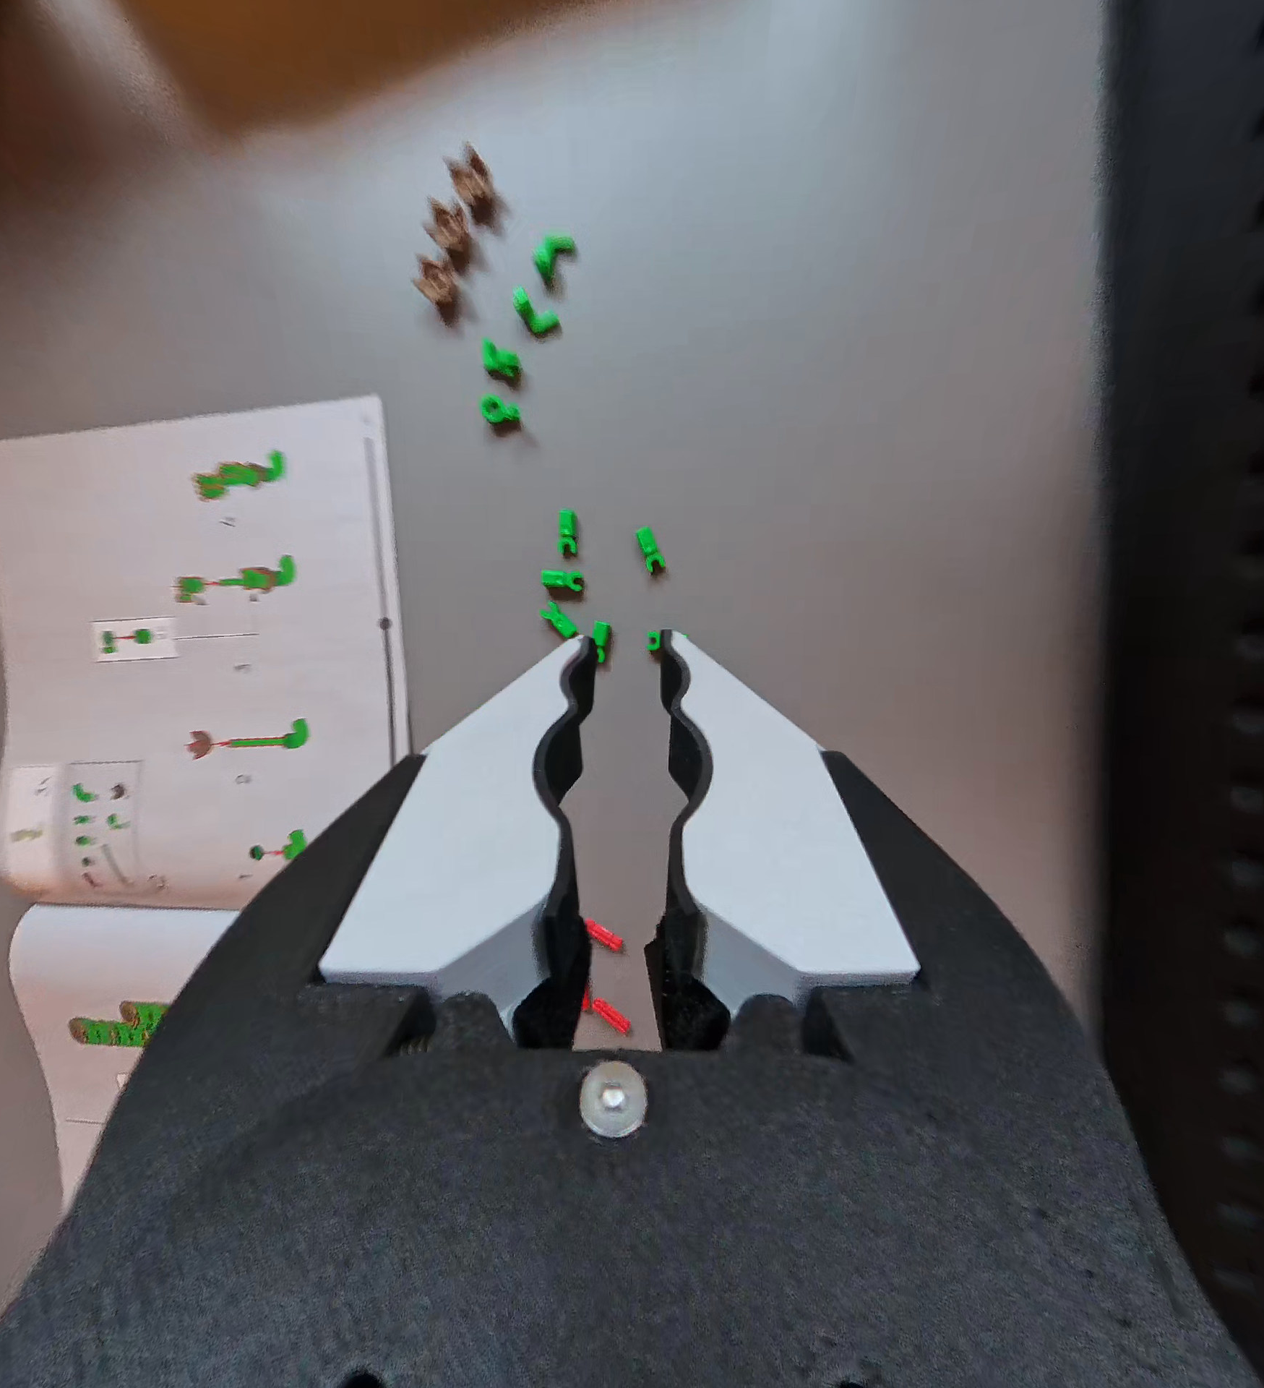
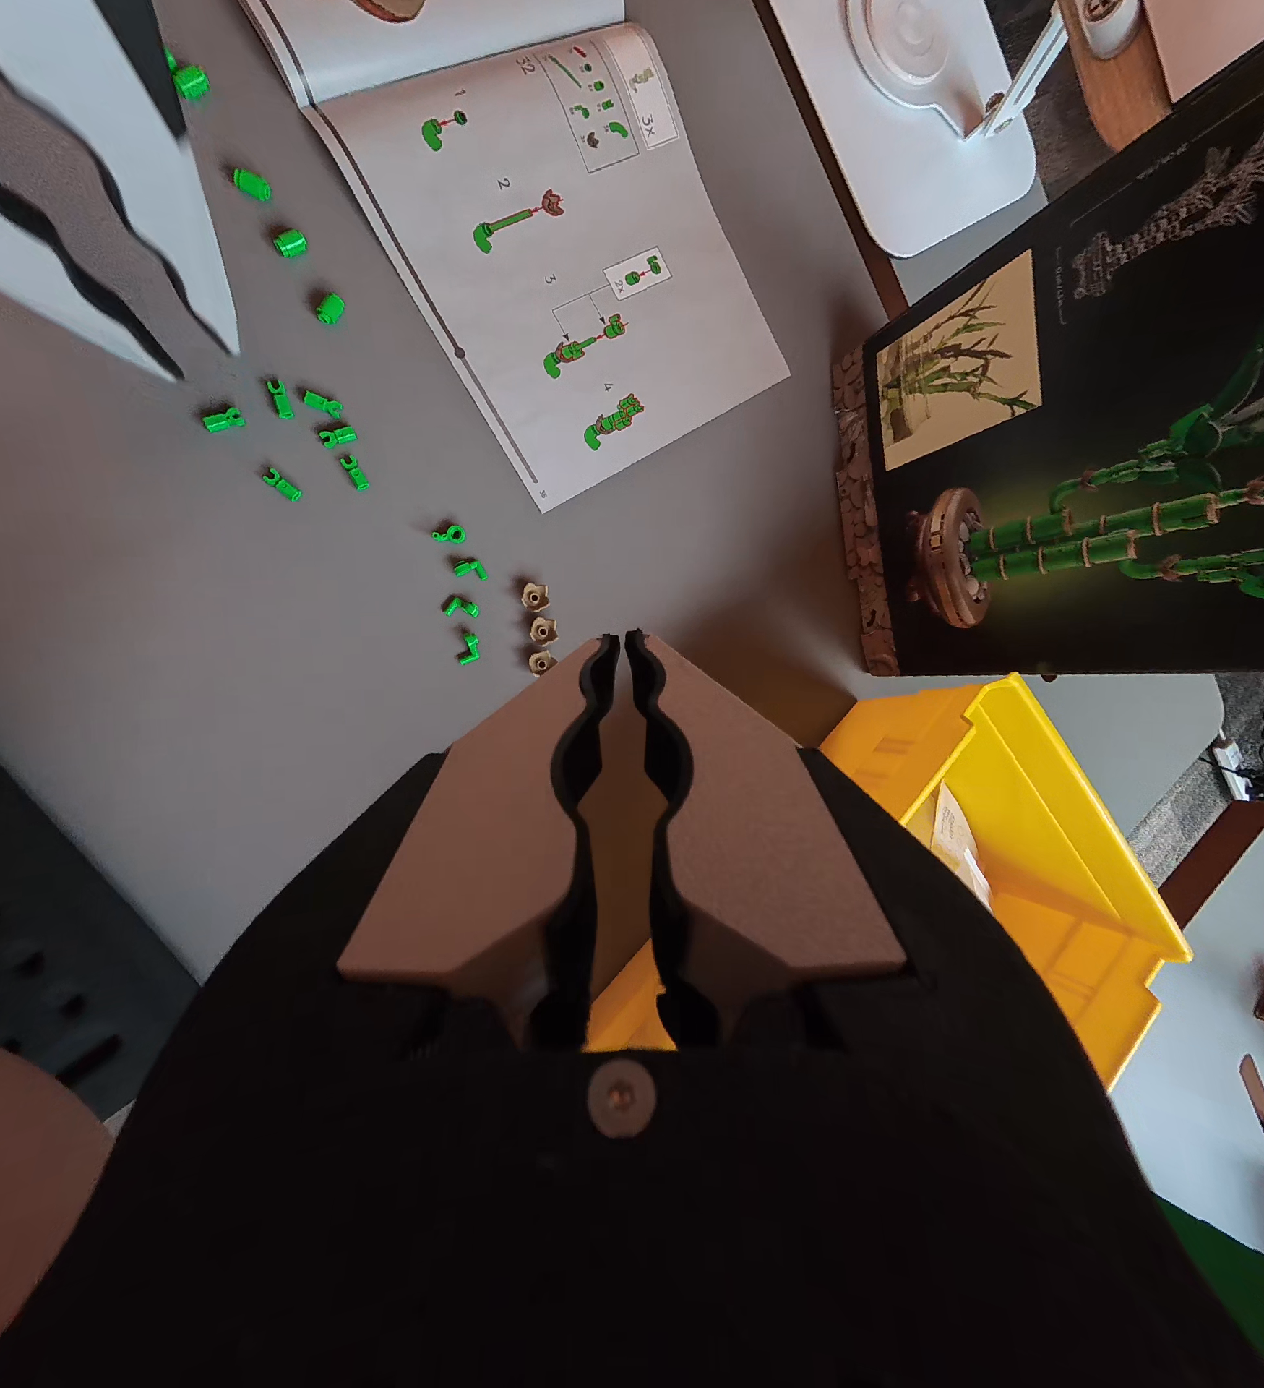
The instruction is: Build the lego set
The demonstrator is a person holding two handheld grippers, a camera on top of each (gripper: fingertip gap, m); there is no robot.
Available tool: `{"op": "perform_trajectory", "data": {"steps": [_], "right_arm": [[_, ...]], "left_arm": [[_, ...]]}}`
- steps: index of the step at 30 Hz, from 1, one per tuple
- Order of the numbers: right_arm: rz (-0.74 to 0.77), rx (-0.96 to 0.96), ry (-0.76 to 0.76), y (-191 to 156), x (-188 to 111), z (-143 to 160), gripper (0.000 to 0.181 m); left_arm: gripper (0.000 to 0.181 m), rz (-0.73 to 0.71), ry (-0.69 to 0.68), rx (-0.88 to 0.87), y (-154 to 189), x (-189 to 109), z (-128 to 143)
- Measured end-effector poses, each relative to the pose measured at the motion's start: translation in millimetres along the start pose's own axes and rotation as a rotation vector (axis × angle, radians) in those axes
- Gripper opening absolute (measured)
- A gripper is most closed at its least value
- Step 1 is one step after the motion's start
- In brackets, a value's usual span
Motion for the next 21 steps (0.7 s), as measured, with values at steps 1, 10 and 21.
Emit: {"op": "perform_trajectory", "data": {"steps": [1,10,21], "right_arm": [[0.0,0.0,-0.003,0,0,0,0.002],[0.017,-0.019,-0.01,0,0,-3,0.002],[0.044,-0.086,-0.061,-2,17,-16,0.002]], "left_arm": [[0.017,-0.003,0.057,-0.028,-3,-14,-10],[0.02,-0.53,0.315,-0.174,-45,-231,10],[0.02,-0.936,-0.128,-0.645,23,-414,261]]}}
Point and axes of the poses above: each gripper's, where its closed fingertips meet, x out along the fingers, z out of its underside, y = z × x across the jaws, the point moved 2 cm from there along -x, back along the fingers, and after that the axes turned 13 degrees about y, right-handed, at the moved point
